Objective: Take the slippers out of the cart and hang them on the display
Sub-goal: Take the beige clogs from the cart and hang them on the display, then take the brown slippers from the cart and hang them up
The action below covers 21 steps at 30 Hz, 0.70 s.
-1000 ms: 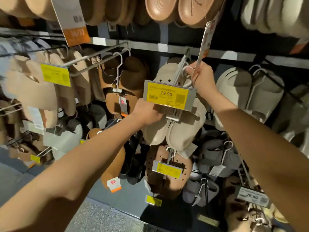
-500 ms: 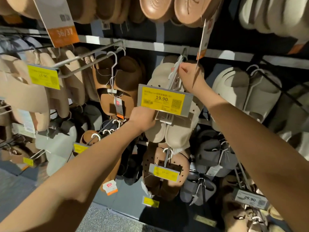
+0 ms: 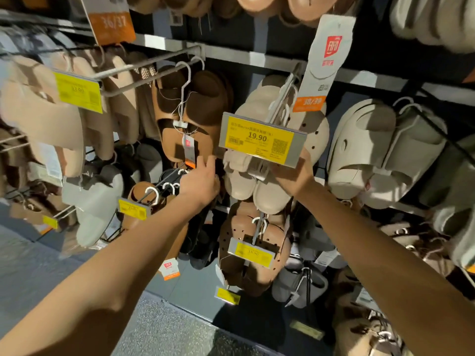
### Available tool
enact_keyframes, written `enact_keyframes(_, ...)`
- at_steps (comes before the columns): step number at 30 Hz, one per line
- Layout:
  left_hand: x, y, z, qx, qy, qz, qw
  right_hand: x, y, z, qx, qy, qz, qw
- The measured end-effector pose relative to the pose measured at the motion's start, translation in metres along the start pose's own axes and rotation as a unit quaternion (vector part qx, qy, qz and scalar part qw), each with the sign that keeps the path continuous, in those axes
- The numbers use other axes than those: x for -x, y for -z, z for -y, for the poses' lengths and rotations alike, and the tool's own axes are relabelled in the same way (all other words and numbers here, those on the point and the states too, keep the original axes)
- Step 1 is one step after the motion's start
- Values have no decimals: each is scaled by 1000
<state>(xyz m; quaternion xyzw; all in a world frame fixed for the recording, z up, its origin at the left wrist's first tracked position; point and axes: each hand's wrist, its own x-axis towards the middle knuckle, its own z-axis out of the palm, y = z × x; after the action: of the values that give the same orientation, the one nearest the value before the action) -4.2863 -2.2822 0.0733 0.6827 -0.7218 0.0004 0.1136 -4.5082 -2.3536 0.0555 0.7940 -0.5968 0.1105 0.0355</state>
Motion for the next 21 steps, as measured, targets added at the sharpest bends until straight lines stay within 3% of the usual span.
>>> enact_keyframes(1,6,-1,11,-6,22,16,1000,12,11,13,-19,17,5,1000)
enact_keyframes(3,21,1,35,-31,60,27,997,36,32,62,-9,57,-70,996)
enact_keyframes(6,55,13,77,-41,130,31,990,47,44,134,-90,208,-136,964)
enact_keyframes(9,94,28,131,-24,215,37,976,52,23,196,-83,259,-16,962)
enact_keyframes(12,141,44,191,-39,309,18,950,52,19,261,-107,343,13,933)
enact_keyframes(17,234,72,287,-46,444,17,895,42,13,382,-61,411,146,898)
enact_keyframes(21,316,95,361,-58,511,34,857,59,0,501,-75,474,173,860)
